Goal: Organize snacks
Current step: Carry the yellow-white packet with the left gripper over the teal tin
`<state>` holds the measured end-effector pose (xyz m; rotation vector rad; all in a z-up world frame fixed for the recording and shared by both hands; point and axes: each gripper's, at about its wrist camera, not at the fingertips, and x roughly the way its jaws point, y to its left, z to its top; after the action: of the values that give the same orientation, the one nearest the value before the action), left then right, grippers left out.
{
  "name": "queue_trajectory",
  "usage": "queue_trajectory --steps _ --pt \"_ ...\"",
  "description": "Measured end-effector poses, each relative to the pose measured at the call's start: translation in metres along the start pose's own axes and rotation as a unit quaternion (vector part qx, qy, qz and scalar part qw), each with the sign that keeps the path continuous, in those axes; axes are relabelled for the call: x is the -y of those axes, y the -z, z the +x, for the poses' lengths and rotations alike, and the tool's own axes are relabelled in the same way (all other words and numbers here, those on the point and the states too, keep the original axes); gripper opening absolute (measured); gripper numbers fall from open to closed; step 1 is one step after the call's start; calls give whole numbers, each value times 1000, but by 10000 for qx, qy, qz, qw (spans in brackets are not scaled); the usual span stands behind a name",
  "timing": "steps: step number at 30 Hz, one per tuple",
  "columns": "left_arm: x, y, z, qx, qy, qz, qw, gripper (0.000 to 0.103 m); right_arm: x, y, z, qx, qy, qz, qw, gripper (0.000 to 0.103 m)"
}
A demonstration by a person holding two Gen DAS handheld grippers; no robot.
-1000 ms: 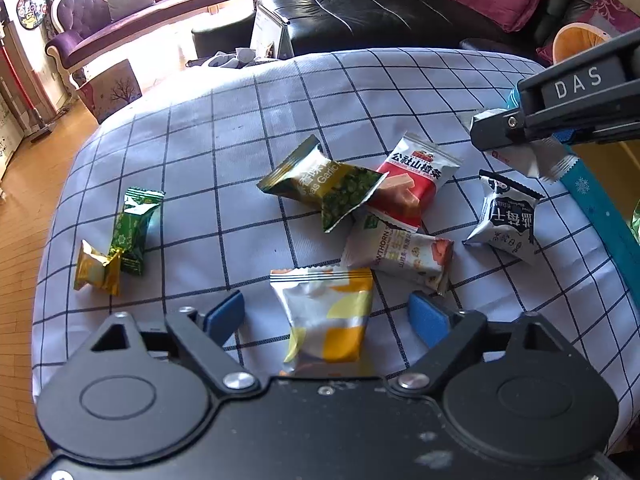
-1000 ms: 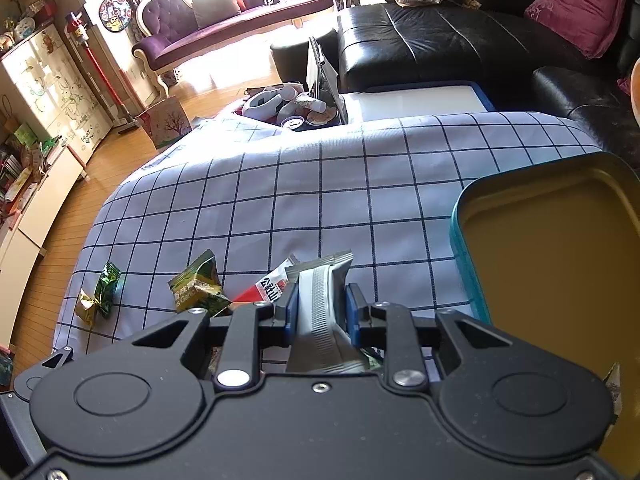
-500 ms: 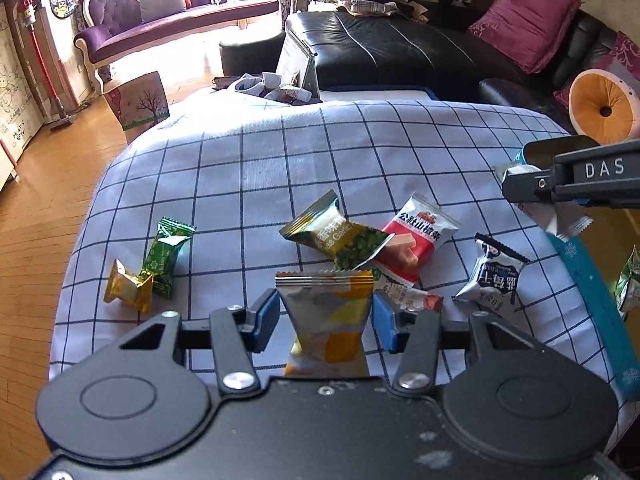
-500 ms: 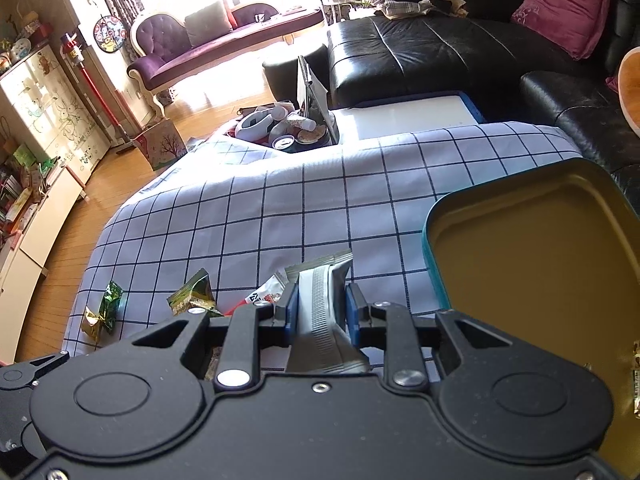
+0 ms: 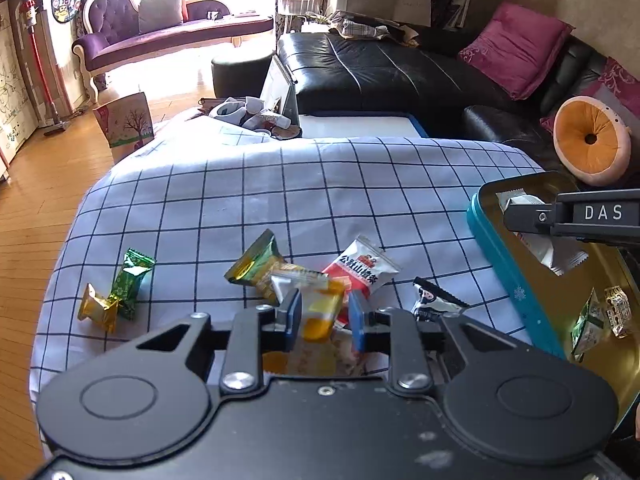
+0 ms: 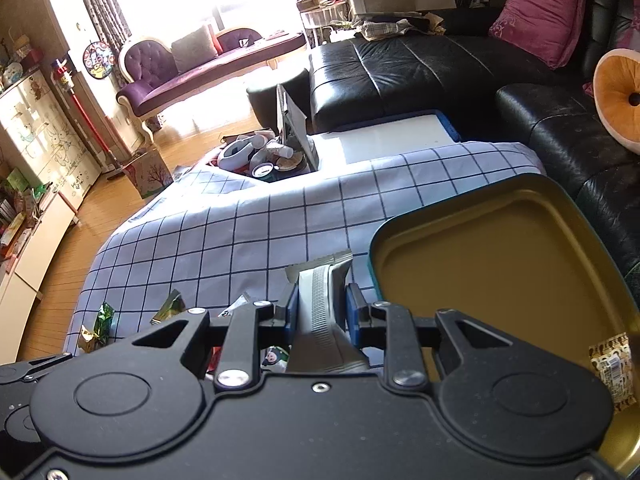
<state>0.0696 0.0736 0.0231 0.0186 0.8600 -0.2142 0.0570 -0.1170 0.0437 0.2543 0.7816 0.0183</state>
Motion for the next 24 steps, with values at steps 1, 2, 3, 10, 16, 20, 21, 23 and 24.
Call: queue_trajectory --steps 1,2,3,10,16,20,21,23,24 --pt "4 0 1 0 -37 49 10000 26 3 0 -1 17 24 26 10000 34" --pt "7 0 2 7 -65 92 9999 26 6 -1 -2 21 31 56 10000 34" --pt "10 1 3 13 -84 114 9999 28 9 -1 -2 19 22 83 10000 34" --pt "-1 5 5 -169 5 -31 9999 50 13 0 -1 -15 41 72 10000 34" --pt "-15 18 1 -353 -50 113 9993 52 10 -1 0 -41 35 49 10000 34" --pt "-12 25 5 -513 53 418 9978 56 7 -2 4 -95 42 89 9999 34" --pt "-11 27 8 -563 29 517 9971 56 7 -2 5 -102 50 99 9999 34" --pt "-8 31 15 -666 -50 647 9957 56 5 -2 7 -114 91 87 9999 34" --pt "-7 33 19 -744 -105 697 9947 56 5 -2 7 -116 118 69 9998 34"
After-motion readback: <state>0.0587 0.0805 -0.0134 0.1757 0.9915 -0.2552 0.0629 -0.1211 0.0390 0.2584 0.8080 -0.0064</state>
